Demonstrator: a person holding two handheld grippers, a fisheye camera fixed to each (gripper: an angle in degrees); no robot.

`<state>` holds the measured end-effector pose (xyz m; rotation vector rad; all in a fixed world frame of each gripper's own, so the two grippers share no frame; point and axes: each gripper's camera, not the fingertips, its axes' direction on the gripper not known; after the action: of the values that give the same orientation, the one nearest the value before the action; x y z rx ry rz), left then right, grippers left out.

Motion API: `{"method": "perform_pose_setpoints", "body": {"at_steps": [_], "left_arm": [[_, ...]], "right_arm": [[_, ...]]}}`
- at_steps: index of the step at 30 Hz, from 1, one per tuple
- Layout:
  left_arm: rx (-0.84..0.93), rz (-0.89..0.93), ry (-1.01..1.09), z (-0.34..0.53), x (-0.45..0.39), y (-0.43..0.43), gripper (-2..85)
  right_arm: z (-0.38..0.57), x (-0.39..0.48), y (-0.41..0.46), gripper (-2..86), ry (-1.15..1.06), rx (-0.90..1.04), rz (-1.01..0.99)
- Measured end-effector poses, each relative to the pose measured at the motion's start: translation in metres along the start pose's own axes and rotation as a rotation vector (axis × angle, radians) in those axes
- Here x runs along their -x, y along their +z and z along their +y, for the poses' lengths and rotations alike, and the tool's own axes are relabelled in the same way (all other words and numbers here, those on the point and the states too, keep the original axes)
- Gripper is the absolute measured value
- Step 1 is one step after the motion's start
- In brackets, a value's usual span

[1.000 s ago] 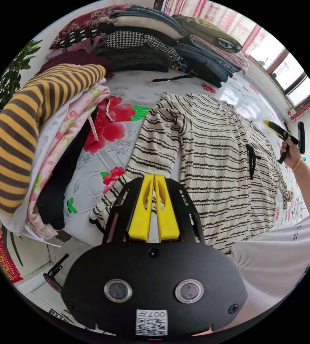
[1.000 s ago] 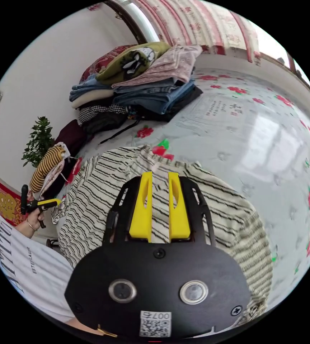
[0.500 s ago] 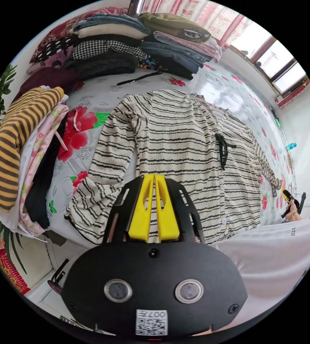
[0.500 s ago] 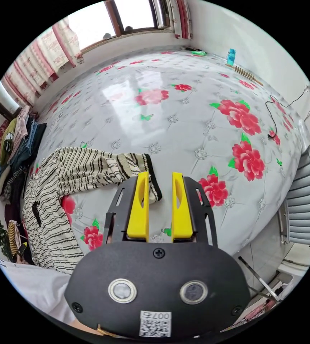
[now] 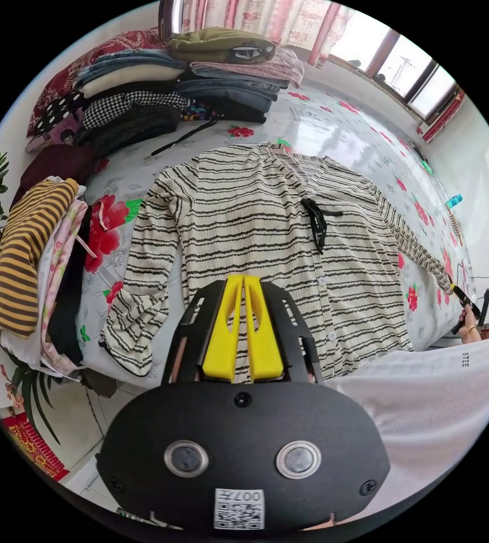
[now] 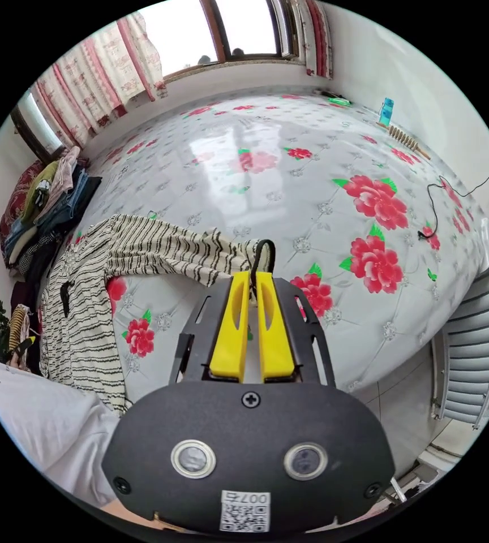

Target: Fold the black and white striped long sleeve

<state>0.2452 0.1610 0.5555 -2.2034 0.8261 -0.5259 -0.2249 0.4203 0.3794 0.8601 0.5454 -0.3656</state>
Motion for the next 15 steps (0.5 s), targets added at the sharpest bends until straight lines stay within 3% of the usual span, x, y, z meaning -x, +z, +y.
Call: {"method": "perform_pose_setpoints", "body": {"at_steps": [5,10,15], "left_arm": [[0.032,0.024,0.003,-0.004,-0.012,0.011,-1.0],[0.042,0.001,0.027,-0.008,-0.026,0.011,-1.0],[0.049,-0.005,-0.013,-0.01,-0.028,0.01,-1.0]], "right_arm": [[0.016,-0.022,-0.016,3.8,0.064,0.135,0.034],[-0.019,-0.013,-0.028,5.7,0.104,0.045,-0.029],[-0.072,0.034,0.011,6.5,0.024,0.104,-0.054]]}}
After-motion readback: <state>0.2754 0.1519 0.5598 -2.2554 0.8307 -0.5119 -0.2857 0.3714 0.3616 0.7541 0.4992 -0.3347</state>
